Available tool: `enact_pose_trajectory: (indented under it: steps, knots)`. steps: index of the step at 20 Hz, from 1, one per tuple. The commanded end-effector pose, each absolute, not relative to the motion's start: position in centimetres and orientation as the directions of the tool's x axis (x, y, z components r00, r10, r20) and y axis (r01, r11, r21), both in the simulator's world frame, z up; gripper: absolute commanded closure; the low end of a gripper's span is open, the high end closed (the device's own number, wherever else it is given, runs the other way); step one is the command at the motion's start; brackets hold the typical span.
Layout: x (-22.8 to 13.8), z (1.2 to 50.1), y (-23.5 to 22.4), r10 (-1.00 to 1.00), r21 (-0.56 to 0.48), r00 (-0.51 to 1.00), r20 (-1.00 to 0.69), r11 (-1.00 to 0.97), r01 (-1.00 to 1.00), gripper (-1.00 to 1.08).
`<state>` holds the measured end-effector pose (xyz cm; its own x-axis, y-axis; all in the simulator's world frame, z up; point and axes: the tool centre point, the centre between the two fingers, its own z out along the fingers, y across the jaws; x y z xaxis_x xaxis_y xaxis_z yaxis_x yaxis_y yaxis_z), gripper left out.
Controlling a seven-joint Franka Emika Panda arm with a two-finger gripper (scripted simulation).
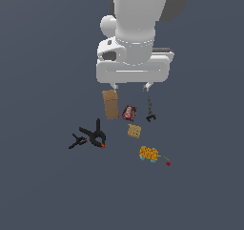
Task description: Pick up a designated object from a clutter of objects.
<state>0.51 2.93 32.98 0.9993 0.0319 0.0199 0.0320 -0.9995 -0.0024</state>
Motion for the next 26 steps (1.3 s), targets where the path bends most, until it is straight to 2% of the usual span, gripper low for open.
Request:
enact_pose_trajectory:
  steps: [1, 17, 26]
  knots:
    - [0.5, 33.0, 2.9, 0.032, -0.002, 0.999, 0.020, -0.999, 0.032, -0.92]
    - [0.6, 34.2, 1.8, 0.065, 0.023, 0.997, 0.036, -0.998, 0.064, -0.92]
    - [1.8, 32.8, 2.5, 0.143, 0.032, 0.989, 0.031, -0.989, 0.142, -0.92]
